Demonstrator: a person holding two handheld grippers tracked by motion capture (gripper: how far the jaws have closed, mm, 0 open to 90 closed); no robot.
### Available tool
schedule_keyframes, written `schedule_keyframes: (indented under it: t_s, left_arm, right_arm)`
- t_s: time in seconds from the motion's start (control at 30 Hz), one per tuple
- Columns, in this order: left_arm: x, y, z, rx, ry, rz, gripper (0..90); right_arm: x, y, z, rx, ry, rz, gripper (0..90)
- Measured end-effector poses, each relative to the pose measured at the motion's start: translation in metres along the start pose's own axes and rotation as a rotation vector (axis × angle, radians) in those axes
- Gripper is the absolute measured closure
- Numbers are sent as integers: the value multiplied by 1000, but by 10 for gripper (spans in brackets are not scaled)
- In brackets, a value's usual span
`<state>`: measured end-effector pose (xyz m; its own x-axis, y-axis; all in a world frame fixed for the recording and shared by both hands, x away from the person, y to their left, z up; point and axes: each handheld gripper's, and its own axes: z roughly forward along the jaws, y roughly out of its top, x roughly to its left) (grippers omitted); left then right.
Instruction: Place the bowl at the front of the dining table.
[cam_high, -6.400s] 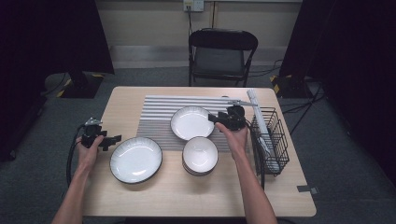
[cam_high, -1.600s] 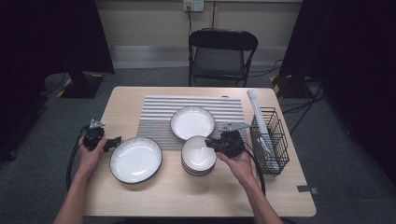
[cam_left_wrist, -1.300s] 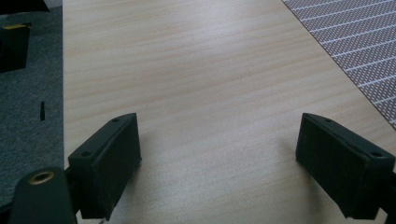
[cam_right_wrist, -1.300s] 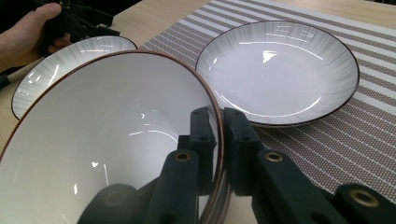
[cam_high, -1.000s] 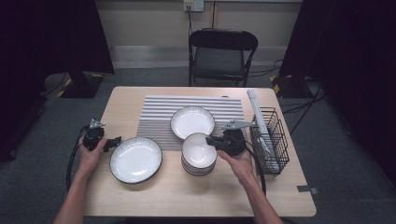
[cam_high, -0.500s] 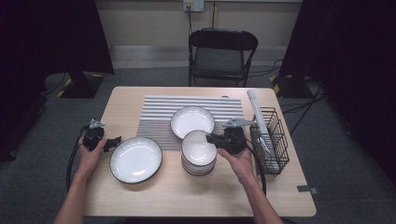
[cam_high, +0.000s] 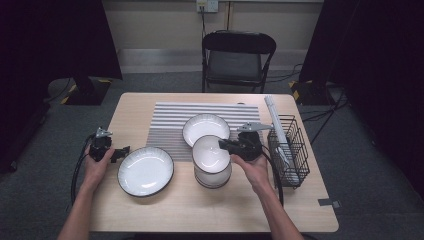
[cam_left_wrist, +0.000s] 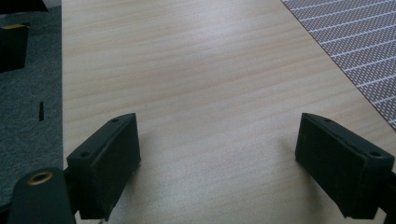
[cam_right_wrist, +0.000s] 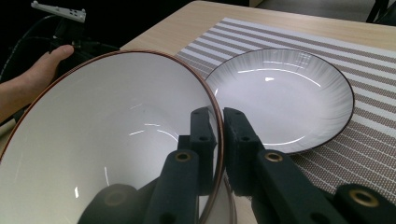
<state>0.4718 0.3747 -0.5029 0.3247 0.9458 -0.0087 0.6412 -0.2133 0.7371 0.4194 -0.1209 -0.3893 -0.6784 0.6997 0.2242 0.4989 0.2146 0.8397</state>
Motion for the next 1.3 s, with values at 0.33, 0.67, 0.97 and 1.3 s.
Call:
schedule_keyframes:
  t_s: [0.33,0.67,0.97,1.3]
  left_arm:
    - [0,0,0,1,0,1,133]
    - [0,0,0,2,1,0,133]
    - [0,0,0,2,0,1,133]
    - [0,0,0,1,1,2,133]
  right_arm:
    - [1,12,1,-20,10,5,833]
    - [2,26,8,-26,10,-8,834]
    - [-1,38,12,-37,-26,-6,834]
    - [-2,49,19,-48,-44,-1,833]
